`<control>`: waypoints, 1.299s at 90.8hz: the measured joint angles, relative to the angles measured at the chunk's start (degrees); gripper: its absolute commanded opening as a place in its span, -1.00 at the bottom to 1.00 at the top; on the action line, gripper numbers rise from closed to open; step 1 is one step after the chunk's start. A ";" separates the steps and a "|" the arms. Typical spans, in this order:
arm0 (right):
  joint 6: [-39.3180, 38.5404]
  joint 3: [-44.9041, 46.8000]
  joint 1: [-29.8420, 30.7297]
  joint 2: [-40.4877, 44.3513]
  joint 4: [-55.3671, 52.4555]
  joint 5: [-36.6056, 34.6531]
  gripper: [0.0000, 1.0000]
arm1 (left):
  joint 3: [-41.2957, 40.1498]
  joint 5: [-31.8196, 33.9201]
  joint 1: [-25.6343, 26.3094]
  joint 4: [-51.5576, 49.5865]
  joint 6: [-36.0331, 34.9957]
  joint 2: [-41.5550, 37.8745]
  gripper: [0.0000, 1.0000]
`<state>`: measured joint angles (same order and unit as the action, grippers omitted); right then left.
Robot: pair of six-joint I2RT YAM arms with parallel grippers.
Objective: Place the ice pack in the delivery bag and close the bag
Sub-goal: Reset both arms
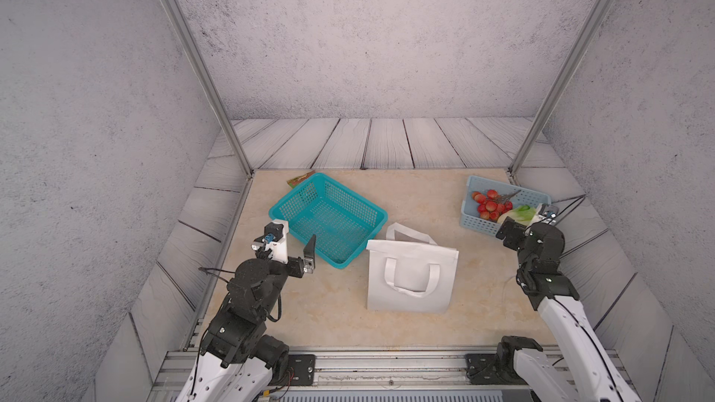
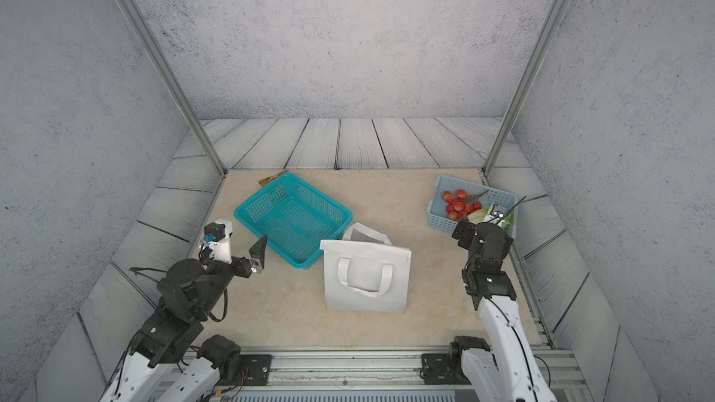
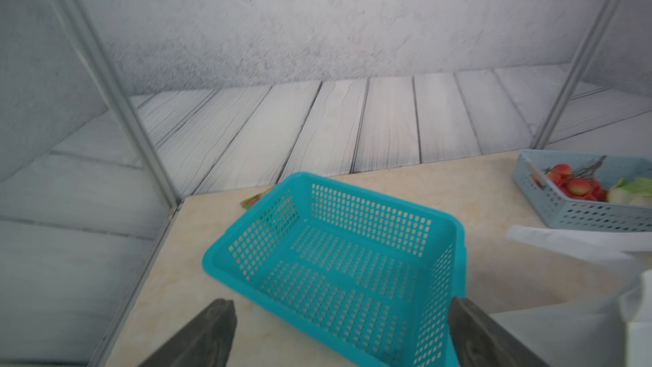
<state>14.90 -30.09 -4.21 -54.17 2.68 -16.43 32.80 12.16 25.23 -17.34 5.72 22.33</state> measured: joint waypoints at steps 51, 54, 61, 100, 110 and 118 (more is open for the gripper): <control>-10.75 9.01 1.22 -19.04 27.85 3.28 0.98 | -12.85 7.72 -13.77 26.49 -0.48 36.92 1.00; -11.04 9.16 1.42 -19.10 27.93 3.34 0.97 | -12.85 6.80 -15.30 29.55 -0.39 40.50 1.00; -12.13 7.93 2.23 -20.96 28.50 3.26 0.98 | -12.74 3.32 -18.45 37.22 -0.39 47.10 1.00; -10.91 8.50 5.66 -32.57 45.13 6.32 0.97 | -8.09 -10.97 -28.26 60.02 -1.92 65.66 1.00; -10.47 8.24 5.84 -34.88 43.63 4.31 0.97 | -7.80 -11.80 -28.06 60.11 -2.36 65.66 1.00; -10.47 7.63 6.32 -35.12 45.03 2.99 0.97 | -7.67 -11.82 -27.93 60.00 -2.64 65.66 1.00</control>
<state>4.43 -22.46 2.11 -89.30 47.70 -13.43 25.12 0.34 -2.70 42.65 3.07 87.99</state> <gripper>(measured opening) 0.987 0.999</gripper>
